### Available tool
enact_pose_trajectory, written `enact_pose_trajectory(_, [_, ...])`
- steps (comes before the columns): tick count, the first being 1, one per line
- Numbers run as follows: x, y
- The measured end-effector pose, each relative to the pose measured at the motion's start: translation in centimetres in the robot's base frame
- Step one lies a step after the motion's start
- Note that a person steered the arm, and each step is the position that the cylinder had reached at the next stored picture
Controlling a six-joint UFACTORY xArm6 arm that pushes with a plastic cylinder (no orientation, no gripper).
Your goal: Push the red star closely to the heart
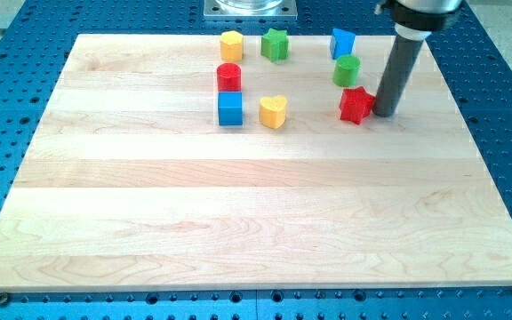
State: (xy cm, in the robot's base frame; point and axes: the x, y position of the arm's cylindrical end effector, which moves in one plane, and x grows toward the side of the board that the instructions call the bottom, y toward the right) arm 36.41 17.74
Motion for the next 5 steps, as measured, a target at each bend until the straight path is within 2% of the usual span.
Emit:
enact_pose_trajectory(1, [0.0, -5.0])
enact_pose_trajectory(2, [0.1, -6.0])
enact_pose_trajectory(3, [-0.5, -2.9])
enact_pose_trajectory(4, [-3.8, -4.2])
enact_pose_trajectory(5, [-6.6, -7.9])
